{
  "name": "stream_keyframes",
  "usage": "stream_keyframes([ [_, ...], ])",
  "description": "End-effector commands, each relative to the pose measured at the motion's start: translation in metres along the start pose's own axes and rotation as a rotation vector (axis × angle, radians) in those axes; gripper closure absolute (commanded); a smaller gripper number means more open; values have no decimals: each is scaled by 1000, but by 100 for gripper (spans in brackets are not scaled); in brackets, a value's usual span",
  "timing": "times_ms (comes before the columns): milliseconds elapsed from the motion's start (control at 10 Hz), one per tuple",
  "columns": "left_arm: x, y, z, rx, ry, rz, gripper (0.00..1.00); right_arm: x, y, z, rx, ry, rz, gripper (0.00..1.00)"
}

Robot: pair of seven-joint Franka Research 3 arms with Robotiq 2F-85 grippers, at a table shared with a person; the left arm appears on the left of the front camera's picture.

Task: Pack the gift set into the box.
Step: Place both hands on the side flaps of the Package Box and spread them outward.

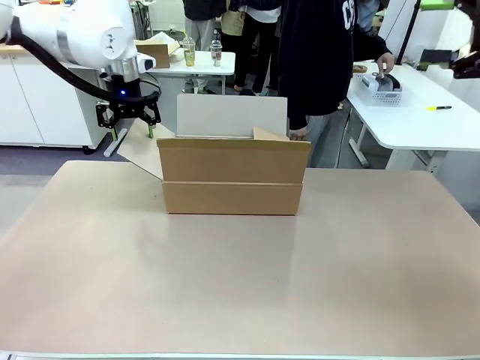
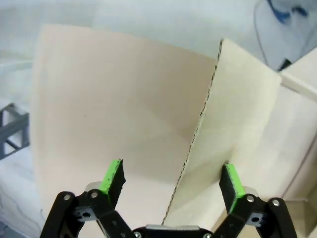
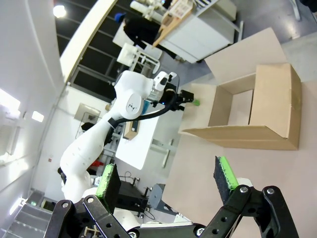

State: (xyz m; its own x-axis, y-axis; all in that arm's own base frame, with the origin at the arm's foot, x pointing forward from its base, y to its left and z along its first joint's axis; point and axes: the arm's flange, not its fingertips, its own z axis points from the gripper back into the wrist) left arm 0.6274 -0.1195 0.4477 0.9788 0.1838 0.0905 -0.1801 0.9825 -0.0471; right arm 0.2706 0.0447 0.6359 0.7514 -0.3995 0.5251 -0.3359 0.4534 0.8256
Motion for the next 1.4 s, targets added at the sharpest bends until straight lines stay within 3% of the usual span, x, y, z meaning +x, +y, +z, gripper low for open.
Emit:
stream_keyframes([
  [0,-2,32,-4,-162,92,-93,0,3,-1,-5,23,-10,23,0],
  [300,4,64,-21,-496,152,-166,0,3,-1,-5,23,-10,23,0],
  [400,9,42,-12,-258,78,-104,0,3,-1,-5,23,-10,23,0],
  [900,9,42,-12,-258,78,-104,0,0,0,0,0,1,1,0],
  [1000,9,42,-12,-258,78,-104,0,25,-7,-36,-180,8,-6,0],
  [1200,9,42,-12,-258,78,-104,0,64,-7,-113,-447,133,29,0],
  [1300,9,42,-12,-258,78,-104,0,71,-14,-150,-546,249,-8,0],
])
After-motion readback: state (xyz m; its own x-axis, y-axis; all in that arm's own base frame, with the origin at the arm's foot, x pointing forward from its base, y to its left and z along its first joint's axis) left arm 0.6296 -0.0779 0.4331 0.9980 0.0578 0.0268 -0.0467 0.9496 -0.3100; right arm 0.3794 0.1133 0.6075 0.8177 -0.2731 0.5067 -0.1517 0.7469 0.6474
